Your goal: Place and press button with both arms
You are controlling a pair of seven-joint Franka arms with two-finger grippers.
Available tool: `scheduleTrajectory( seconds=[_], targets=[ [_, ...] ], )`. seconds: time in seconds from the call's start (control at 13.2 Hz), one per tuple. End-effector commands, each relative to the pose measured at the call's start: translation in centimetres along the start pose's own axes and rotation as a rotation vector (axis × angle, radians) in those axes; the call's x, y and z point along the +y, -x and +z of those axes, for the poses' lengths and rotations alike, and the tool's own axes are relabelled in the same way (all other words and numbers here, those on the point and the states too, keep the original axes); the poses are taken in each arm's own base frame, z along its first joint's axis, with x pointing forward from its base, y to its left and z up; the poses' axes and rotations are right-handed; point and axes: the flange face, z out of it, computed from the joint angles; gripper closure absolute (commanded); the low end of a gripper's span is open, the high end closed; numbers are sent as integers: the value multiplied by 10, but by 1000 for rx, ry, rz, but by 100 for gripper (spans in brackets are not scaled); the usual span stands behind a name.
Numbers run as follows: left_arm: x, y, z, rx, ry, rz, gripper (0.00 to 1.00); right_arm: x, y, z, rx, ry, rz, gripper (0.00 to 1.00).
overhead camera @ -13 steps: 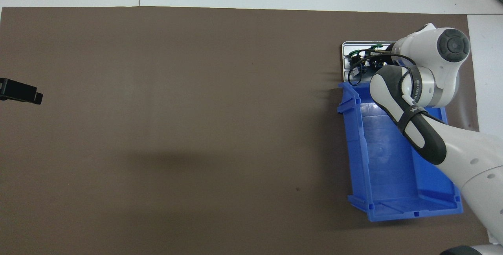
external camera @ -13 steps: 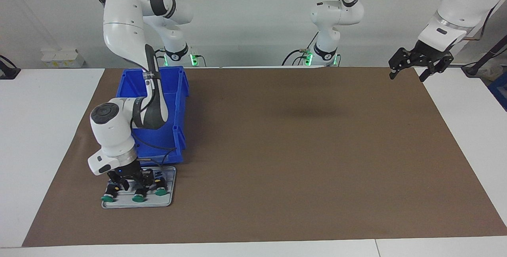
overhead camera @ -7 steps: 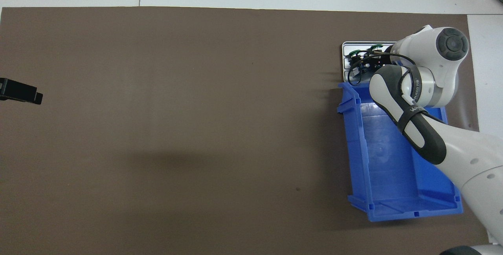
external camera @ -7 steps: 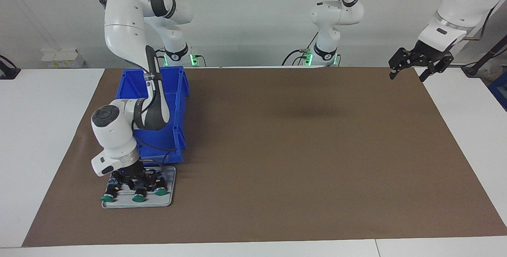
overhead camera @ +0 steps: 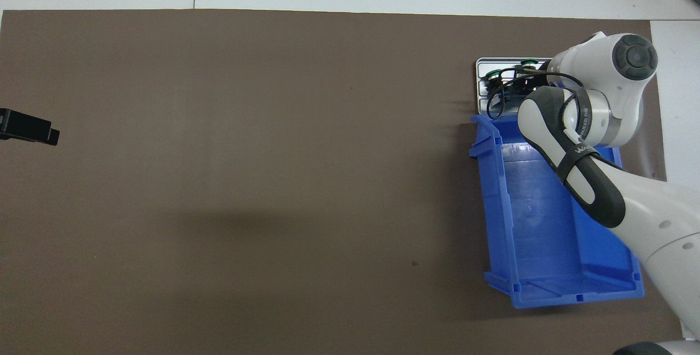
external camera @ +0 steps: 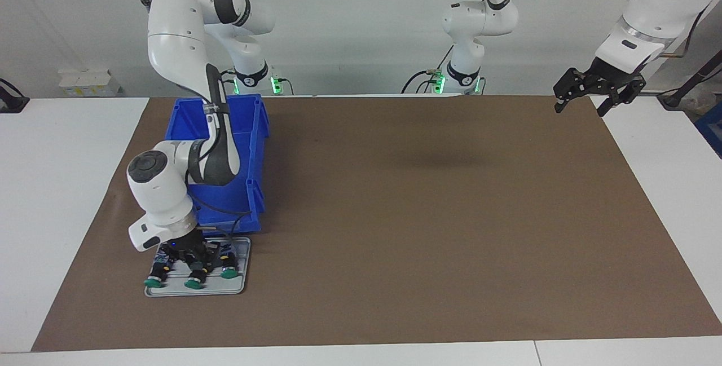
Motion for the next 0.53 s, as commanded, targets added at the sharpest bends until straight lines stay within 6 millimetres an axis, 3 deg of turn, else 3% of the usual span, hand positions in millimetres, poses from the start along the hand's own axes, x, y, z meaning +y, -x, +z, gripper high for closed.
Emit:
scheduleTrajectory(
  seconds=[0.0,0.23,0.45],
  targets=[
    [-1,9,0,-8,-14,-10,0,2,-27,-47,-15,0,20,75],
    [-1,9,0,-8,-14,-10,0,-20,-31,-90,-33,-22,21,75],
    [-1,9,0,-8,-14,-10,0,-97,-18,-117,-77,-8,250,77]
  ],
)
